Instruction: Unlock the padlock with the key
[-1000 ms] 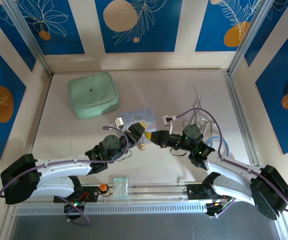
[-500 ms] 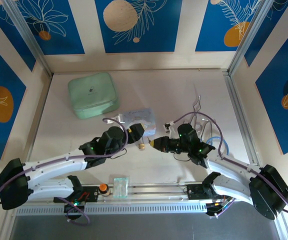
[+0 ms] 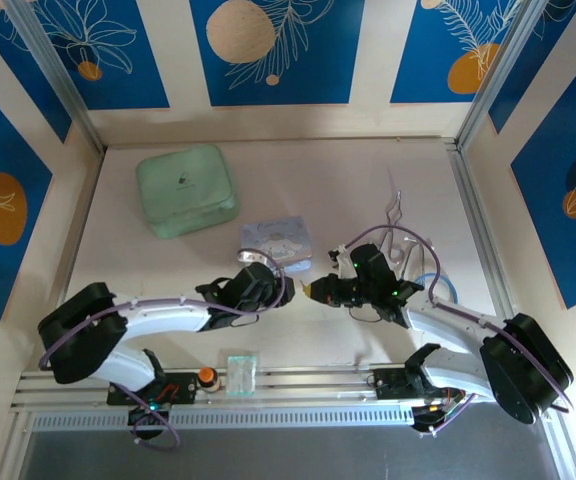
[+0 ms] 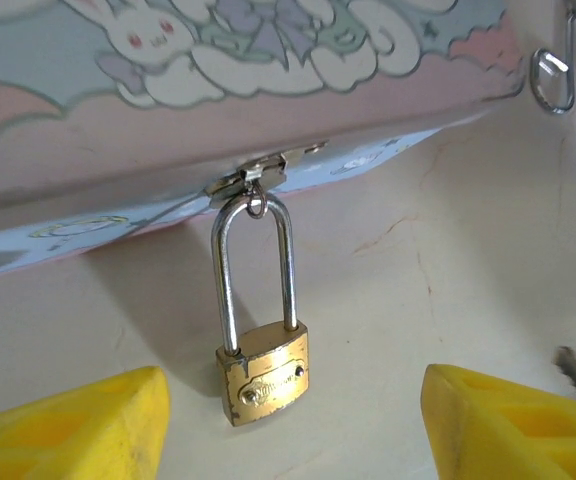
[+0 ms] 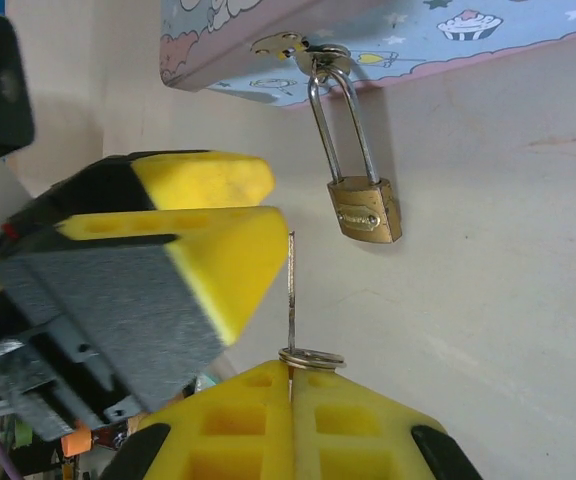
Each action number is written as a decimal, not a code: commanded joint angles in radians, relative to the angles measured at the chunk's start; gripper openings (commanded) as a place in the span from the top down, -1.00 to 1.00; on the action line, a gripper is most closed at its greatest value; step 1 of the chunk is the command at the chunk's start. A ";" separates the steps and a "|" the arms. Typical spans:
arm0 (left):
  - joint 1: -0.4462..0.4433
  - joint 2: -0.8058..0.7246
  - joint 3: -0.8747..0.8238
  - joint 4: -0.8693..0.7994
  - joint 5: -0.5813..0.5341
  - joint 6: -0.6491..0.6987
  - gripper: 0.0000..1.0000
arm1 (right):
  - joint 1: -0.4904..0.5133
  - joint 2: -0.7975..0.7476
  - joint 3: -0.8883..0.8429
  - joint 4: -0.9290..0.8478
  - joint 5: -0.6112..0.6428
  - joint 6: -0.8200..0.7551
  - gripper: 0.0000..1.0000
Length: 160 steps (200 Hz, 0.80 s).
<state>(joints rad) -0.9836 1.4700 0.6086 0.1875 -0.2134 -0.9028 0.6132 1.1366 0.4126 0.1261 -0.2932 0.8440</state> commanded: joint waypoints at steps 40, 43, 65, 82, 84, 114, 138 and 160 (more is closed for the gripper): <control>0.068 0.147 0.048 0.108 0.101 -0.029 -0.24 | -0.024 0.024 0.011 0.012 -0.044 -0.040 1.00; 0.068 0.152 0.051 0.106 0.101 -0.029 -0.24 | -0.025 0.025 0.010 0.014 -0.043 -0.042 1.00; 0.071 0.178 0.054 0.143 0.114 -0.038 -0.19 | -0.036 0.038 -0.007 0.032 -0.048 -0.039 1.00; 0.070 0.197 0.053 0.159 0.124 -0.049 -0.08 | -0.040 0.048 -0.018 0.051 -0.057 -0.035 1.00; 0.070 0.198 0.052 0.162 0.125 -0.051 -0.06 | -0.040 0.049 -0.019 0.053 -0.057 -0.034 1.00; 0.065 0.202 0.052 0.131 0.101 -0.061 0.21 | -0.036 0.074 -0.029 0.078 -0.058 -0.033 1.00; 0.063 0.201 0.051 0.107 0.080 -0.065 0.46 | -0.030 0.123 -0.040 0.136 -0.071 -0.024 1.00; 0.063 0.205 0.042 0.123 0.073 -0.074 0.65 | -0.042 0.184 -0.066 0.255 -0.124 0.015 1.00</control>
<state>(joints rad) -0.9184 1.6585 0.6483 0.3237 -0.1177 -0.9646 0.5781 1.2701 0.3847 0.2562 -0.3447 0.8310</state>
